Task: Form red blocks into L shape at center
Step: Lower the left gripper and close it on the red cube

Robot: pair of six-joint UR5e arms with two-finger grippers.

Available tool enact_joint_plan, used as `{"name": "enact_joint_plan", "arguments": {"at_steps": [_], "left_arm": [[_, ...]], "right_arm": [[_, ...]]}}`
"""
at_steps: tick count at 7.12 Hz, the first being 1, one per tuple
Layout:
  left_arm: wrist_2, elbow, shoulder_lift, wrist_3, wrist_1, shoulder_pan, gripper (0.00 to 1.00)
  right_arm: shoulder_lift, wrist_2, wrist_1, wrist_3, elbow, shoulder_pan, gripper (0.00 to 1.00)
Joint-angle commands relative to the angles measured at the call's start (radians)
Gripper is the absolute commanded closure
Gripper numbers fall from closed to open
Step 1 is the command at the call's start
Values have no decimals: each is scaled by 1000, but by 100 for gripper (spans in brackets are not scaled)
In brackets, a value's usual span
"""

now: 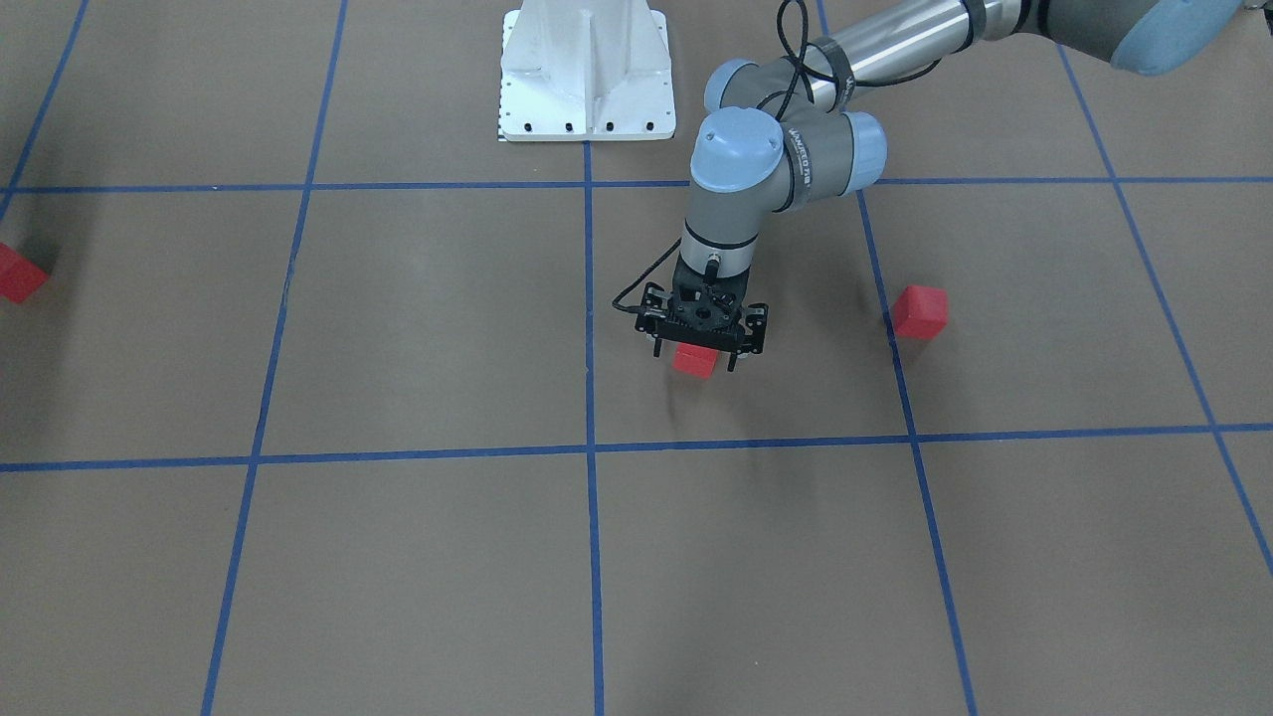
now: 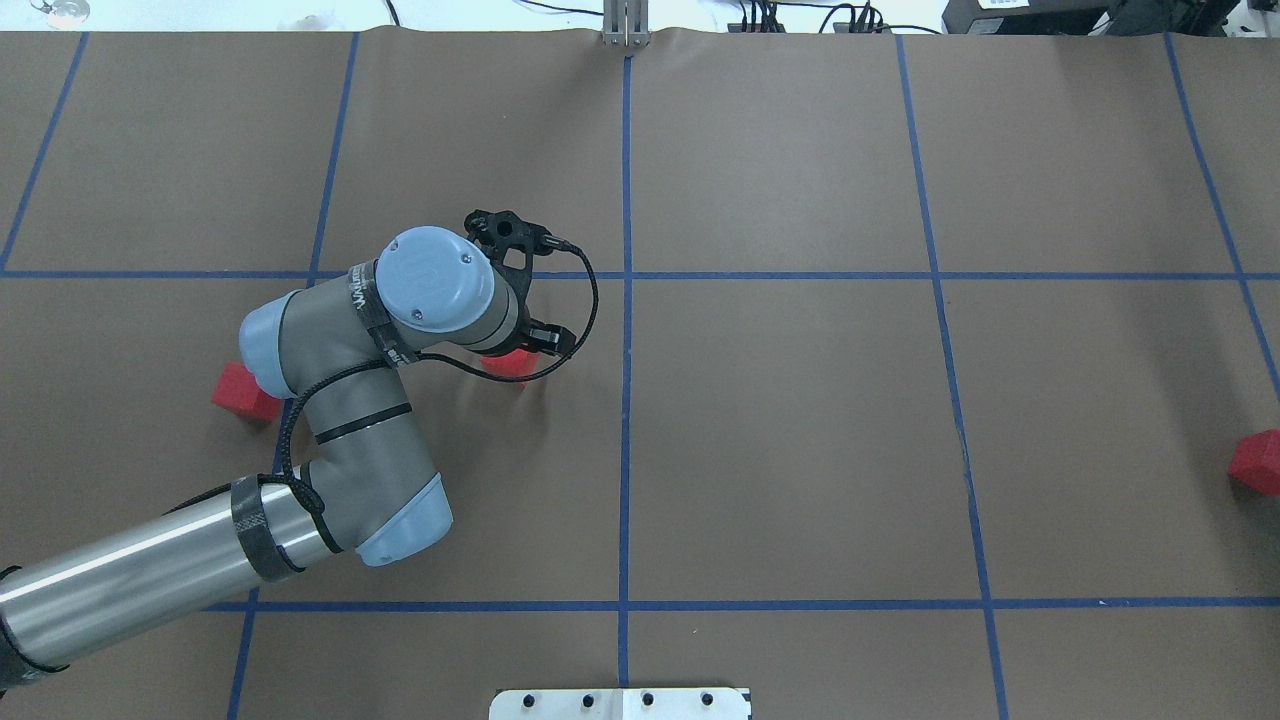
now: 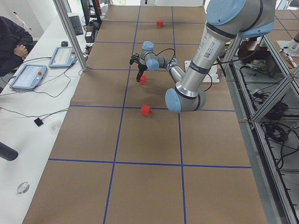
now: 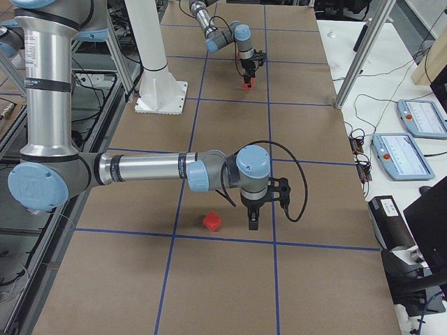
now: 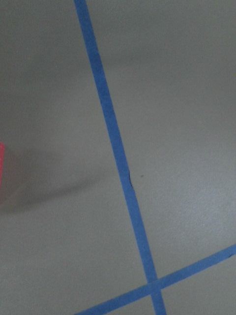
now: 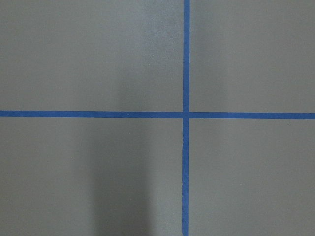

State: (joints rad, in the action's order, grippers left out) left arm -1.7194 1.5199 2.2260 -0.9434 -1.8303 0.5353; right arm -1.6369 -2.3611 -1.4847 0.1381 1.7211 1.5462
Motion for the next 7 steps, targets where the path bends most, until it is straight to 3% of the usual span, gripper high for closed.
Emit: {"name": "enact_joint_plan", "arguments": {"at_steps": [1,4,7], "left_arm": [[0,12,-23,-2,0,-11,0],[-58,127,-127,0,2,-11,6],[-65,118,-112,-6,3,-18,6]], "right_arm": [[-1,-1,0,0,0,0,1],[-1,-3,1,0,0,0,1],[-1,-1,0,0,-1,0,1]]}}
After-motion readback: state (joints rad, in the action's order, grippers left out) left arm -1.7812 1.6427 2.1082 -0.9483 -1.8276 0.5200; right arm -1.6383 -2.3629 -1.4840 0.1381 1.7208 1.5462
